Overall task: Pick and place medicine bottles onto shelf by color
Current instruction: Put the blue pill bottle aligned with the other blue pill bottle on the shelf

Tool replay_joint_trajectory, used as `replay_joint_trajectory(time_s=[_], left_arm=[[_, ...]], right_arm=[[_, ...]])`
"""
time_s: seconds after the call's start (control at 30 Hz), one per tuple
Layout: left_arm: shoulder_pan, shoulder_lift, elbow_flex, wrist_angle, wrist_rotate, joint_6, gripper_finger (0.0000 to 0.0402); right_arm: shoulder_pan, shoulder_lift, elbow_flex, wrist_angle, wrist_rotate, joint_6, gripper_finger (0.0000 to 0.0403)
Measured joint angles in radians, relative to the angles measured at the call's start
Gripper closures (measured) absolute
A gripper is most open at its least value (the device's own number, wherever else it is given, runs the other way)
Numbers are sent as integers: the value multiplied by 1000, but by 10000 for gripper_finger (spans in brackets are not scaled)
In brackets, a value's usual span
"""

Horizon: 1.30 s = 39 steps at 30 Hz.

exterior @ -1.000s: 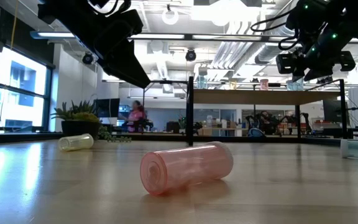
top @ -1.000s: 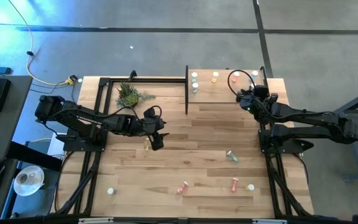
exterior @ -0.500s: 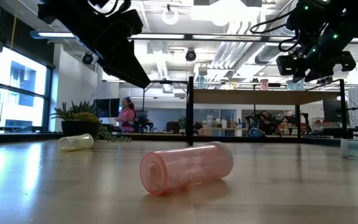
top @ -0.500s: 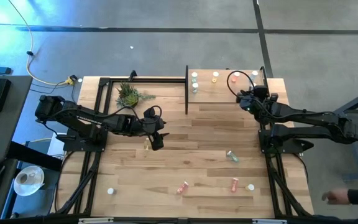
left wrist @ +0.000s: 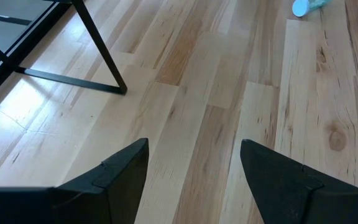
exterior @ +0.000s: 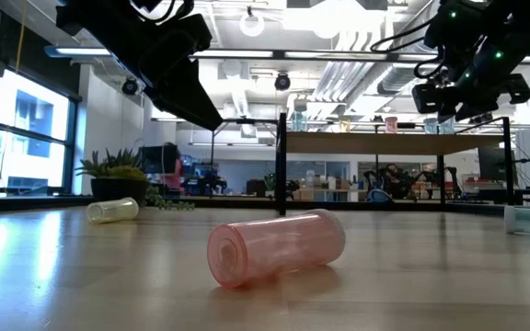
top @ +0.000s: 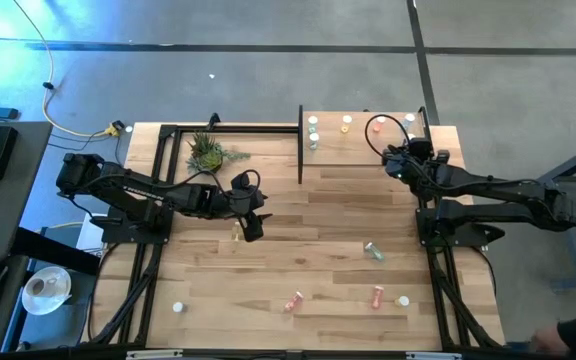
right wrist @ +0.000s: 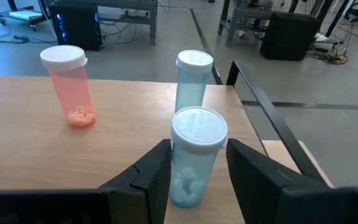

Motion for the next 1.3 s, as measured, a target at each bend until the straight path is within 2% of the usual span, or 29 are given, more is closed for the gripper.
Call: replay_joint_trajectory(time_s=[0.17,0.7,1.13,1.3], left_arm=[[0,0,0,0,0,0,158],[0,0,0,0,6,-1,158],[18,0,0,15,3,-11,158],[34,0,0,24,11,-11,158]], right_arm=[[0,0,26,-53,-1,12,256],[2,0,66,-70,-13,-23,256],[2,-45,66,45,-47,-207,256],[2,-81,66,39,-36,-219,256]])
